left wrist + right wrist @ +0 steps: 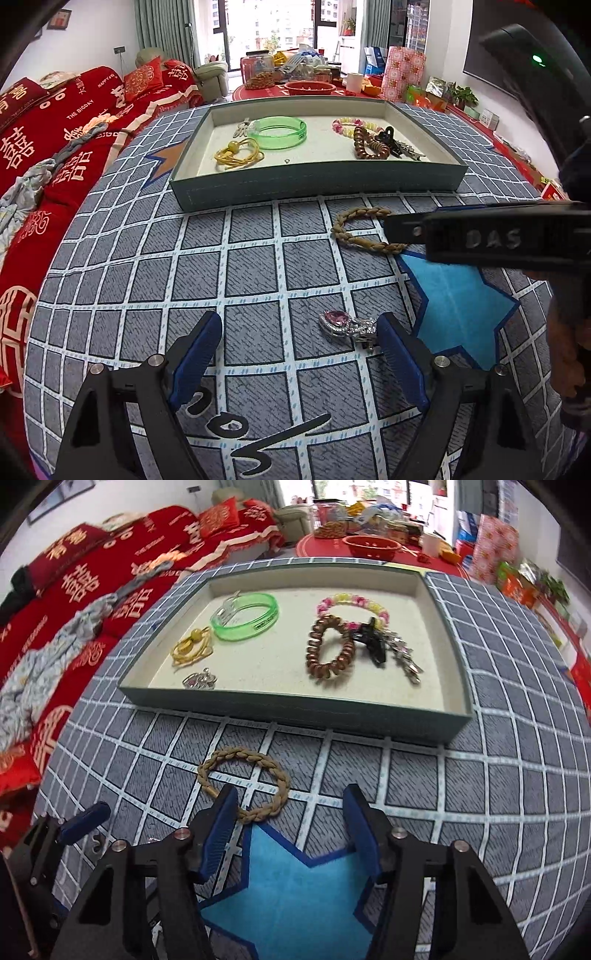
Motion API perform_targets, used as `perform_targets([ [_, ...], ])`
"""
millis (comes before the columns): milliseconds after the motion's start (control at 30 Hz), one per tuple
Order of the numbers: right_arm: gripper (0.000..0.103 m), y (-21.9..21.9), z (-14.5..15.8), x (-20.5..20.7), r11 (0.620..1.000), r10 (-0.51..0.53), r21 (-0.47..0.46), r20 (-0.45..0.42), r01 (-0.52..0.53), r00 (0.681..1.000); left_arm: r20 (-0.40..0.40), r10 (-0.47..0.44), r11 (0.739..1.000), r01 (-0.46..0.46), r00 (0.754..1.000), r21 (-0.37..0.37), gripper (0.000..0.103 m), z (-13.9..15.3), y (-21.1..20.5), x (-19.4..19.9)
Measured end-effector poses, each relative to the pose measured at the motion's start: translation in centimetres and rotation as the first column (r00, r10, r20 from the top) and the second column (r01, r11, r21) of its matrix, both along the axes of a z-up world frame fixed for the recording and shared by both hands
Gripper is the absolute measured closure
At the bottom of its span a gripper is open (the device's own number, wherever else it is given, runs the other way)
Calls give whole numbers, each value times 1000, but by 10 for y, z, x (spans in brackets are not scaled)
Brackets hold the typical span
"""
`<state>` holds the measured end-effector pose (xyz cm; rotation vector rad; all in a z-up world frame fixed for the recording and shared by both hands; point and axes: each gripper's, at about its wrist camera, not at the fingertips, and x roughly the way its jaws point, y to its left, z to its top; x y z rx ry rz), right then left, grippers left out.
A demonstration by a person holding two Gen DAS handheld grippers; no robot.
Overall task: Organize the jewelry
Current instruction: 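Grasp pink heart pendant with left tool while right tool grasps braided brown bracelet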
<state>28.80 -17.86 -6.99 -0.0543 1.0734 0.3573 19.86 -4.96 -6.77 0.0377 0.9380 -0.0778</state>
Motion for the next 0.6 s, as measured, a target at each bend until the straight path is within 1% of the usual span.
perform_targets([
  [67,43,9,-1,0,998,35,-50,19,-34,999,-9,-5,1000,5,1000,8,14,-2,-2,1],
  [100,47,13,-1,-1,996,49,-69,27,-47,998,-10,-7,1000,7,1000,11,14,-3,-2,1],
  [133,52,14,-2,0,996,57,-75,28,-54,998,-7,-7,1000,7,1000,11,14,-2,-3,1],
  [167,55,16,-1,0,995,61,-76,28,-59,998,-7,-7,1000,7,1000,11,14,-2,-3,1],
  [233,66,18,-1,1,994,62,-88,30,-59,998,-8,-5,1000,6,1000,9,14,-2,-3,2],
  [300,71,21,-2,-1,990,69,-126,43,-63,997,-10,-5,1000,6,1000,7,14,-2,-2,2],
  [333,78,22,-1,-3,989,78,-127,44,-71,996,-10,-5,1000,5,1000,7,14,-2,-2,2],
  [367,83,22,-1,-4,989,80,-124,41,-75,996,-10,-4,1000,4,1000,9,14,-2,-2,2],
  [400,93,22,0,-4,989,80,-125,39,-74,996,-9,-3,1000,4,1000,10,14,-2,-3,2],
  [433,95,21,0,-5,990,77,-124,38,-71,996,-9,-4,1000,4,1000,11,14,-2,-3,2],
  [467,95,19,1,-6,991,72,-118,37,-67,997,-9,-11,1000,11,1000,4,21,-2,-3,3],
  [500,96,18,1,-7,992,67,-111,36,-63,997,-5,-26,1000,26,1000,-8,36,-1,-4,2],
  [533,96,16,2,-9,993,63,-103,38,-58,997,-1,-35,999,35,999,-3,43,0,-5,1],
  [567,96,14,2,-9,994,58,-96,40,-54,998,0,-52,999,52,999,-2,59,1,-7,1],
  [600,96,12,3,-11,995,51,-89,41,-47,998,-1,-62,998,62,998,-6,71,2,-8,1],
])
